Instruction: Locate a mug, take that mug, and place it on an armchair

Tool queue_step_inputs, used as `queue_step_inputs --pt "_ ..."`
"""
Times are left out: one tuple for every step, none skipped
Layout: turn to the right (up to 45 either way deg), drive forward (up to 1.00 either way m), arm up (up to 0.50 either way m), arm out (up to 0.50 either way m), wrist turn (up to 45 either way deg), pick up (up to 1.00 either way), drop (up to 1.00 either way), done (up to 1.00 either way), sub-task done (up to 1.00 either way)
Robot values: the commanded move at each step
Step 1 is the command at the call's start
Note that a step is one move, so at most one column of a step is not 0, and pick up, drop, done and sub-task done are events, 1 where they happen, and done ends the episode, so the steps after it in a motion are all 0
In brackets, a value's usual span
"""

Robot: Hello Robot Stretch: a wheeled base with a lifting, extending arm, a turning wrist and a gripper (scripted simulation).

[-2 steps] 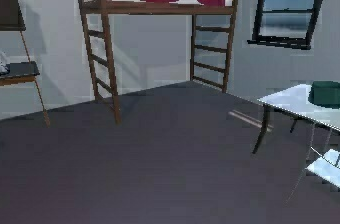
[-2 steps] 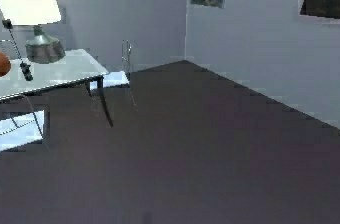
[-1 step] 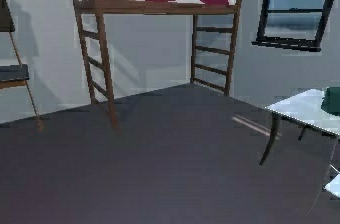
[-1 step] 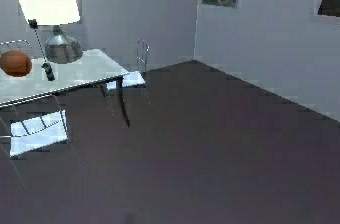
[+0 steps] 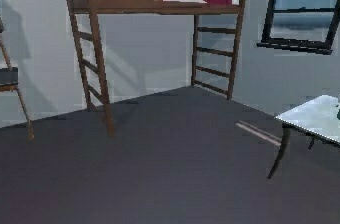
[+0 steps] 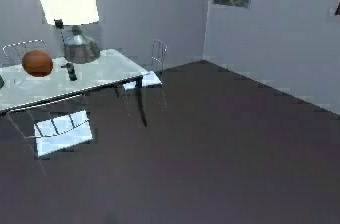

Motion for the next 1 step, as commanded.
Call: queue_step_inputs --pt "9.0 0.0 0.0 0.0 0.0 0.0 0.0 0.0 0.0"
